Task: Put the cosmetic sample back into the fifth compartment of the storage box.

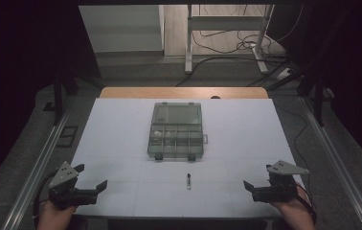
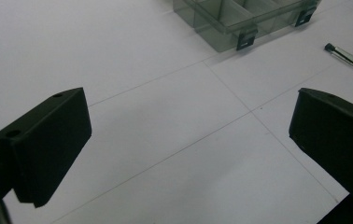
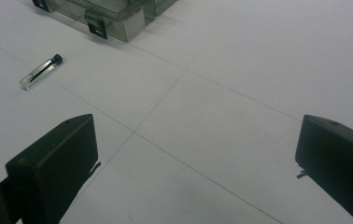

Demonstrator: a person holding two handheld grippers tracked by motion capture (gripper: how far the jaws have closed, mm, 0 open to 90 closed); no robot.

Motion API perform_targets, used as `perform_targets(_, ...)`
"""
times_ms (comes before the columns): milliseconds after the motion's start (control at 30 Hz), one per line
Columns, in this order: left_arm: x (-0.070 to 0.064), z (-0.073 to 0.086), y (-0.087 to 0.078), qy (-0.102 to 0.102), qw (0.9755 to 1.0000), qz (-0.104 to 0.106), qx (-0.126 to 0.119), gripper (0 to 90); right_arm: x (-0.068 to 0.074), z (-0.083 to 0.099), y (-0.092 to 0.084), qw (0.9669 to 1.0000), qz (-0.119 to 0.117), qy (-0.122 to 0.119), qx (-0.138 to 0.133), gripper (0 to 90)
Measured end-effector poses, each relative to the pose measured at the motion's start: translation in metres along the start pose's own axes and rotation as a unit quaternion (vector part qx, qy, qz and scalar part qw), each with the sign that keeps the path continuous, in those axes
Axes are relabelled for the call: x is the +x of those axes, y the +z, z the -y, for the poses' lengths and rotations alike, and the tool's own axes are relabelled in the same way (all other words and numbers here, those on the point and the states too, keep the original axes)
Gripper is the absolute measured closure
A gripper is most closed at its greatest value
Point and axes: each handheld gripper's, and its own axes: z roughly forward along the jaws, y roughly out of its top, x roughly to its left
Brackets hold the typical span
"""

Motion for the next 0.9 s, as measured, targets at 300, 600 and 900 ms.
perform_targets(300, 0.0, 0.0001, 0.0004, 0.002, 1.0, 0.004, 0.003, 0.0, -0.0015, -0.0004, 0.0013, 0.9999, -0.005, 0.009, 0.005, 0.0)
perform_targets(600, 0.0, -0.0004, 0.001, 0.002, 1.0, 0.006, 0.006, 0.0, -0.0017, -0.0012, 0.0038, 0.9998, -0.011, 0.008, 0.017, 0.0)
perform_targets(900, 0.0011, 0.0001, 0.0005, -0.001, 0.9999, 0.01, 0.004, 0.0, 0.0031, -0.006, 0.0073, 0.9996, -0.02, -0.007, 0.019, 0.0)
